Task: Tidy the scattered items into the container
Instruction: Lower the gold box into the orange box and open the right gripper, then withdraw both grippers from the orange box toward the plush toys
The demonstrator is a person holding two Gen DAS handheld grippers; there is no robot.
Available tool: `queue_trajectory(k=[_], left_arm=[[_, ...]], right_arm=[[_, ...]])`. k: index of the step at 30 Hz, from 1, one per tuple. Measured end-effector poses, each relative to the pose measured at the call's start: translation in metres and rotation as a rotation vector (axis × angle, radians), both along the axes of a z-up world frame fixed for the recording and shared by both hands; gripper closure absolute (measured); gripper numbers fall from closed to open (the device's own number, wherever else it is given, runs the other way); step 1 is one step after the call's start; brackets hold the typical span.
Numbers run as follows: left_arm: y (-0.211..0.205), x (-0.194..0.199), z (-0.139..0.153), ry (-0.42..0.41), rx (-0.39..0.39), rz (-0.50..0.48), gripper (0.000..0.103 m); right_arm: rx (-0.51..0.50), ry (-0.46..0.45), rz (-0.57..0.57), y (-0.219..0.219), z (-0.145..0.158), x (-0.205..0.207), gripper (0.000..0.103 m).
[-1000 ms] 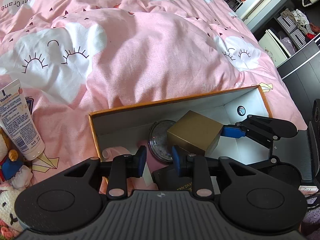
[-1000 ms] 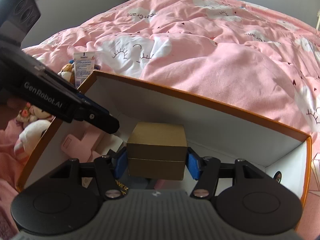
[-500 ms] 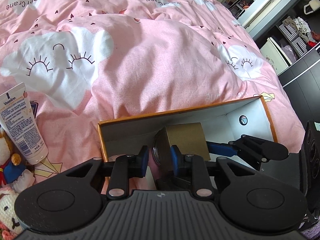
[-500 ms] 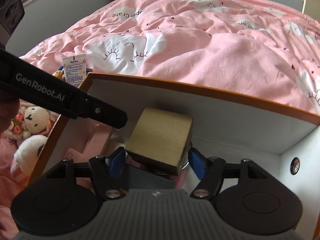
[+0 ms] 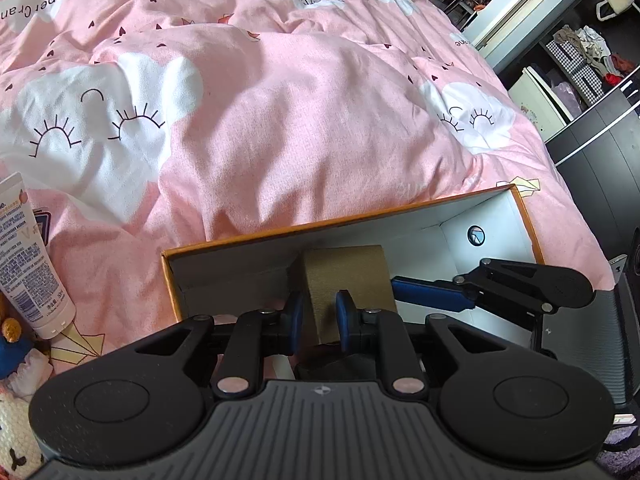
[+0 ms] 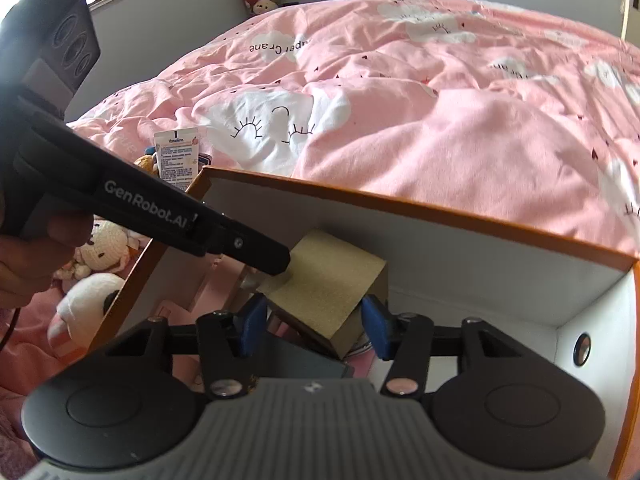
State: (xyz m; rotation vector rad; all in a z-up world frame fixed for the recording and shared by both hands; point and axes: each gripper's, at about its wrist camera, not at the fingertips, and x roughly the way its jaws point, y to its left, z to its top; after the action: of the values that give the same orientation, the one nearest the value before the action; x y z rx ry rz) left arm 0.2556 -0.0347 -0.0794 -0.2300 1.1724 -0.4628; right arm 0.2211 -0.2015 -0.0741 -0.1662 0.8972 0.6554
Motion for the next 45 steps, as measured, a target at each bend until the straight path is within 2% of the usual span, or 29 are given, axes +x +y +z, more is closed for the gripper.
queue_trajectory(k=[14,26,31,33,36,41,45], left_arm=[[-0.003,0.002,-0.006,0.001,-0.025,0.015,0.083],[-0.002,-0.026,0.023,-0.090,0.069,0.017,0.082],[-0.005,-0.052,0.040,-0.158,0.109,0.021,0.080],[-0.005,-0.065,0.047,-0.199,0.130,0.027,0.077],[-0.003,-0.085,0.057,-0.274,0.162,0.059,0.074],[0.006,-0.115,0.070,-0.359,0.198,0.097,0.073],[0.014,-0.139,0.074,-0.419,0.265,0.135,0.073]], right_arm=[[-0.001,-0.027,0.001,-0.006,0.000,0.004,0.061],[-0.038,-0.019,-0.056,-0.008,0.020,-0.010,0.053],[-0.020,-0.020,-0.081,-0.007,0.033,-0.025,0.048],[-0.011,-0.048,-0.101,-0.006,0.039,-0.033,0.042],[0.019,-0.088,-0.148,-0.007,0.047,-0.046,0.040],[0.050,-0.132,-0.230,-0.002,0.052,-0.068,0.039],[0.058,-0.160,-0.277,0.003,0.051,-0.084,0.039]])
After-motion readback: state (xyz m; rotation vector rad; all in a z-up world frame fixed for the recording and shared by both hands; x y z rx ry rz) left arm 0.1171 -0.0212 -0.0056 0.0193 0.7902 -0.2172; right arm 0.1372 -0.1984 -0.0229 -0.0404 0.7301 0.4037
